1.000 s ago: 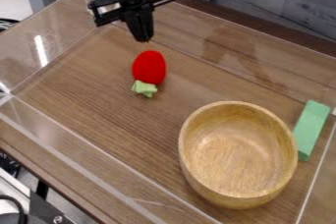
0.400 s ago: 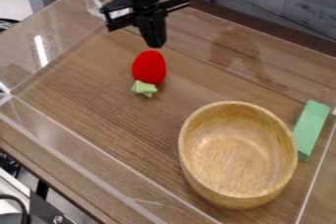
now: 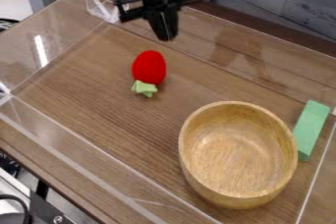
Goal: Move the red fruit to the right
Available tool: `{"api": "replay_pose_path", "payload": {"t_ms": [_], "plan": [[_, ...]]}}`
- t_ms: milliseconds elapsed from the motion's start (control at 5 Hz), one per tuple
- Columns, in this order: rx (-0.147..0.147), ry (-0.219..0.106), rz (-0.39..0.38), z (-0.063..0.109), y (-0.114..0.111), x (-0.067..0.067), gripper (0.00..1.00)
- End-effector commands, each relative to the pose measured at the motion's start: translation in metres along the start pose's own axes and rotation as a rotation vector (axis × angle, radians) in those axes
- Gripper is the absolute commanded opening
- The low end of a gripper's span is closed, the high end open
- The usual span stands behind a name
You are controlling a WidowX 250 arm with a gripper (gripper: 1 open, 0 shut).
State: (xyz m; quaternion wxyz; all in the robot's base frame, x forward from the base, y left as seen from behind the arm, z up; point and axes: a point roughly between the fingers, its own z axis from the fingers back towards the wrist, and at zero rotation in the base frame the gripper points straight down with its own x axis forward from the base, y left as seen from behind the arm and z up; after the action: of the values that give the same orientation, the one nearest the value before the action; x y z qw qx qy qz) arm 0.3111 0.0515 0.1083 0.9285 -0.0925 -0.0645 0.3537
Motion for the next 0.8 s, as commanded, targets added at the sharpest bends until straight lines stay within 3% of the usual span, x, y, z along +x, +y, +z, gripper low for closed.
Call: {"api": "replay_pose_path", "payload": {"t_ms": [0, 400, 600], "plan": [[0.015, -0.05, -0.064, -0.009, -0.005, 0.007, 1.0], [0.063, -0.086, -0.004, -0.023, 0.007, 0.026, 1.0], [0.088, -0.094, 0.008, -0.038, 0.018, 0.027, 1.0]]}}
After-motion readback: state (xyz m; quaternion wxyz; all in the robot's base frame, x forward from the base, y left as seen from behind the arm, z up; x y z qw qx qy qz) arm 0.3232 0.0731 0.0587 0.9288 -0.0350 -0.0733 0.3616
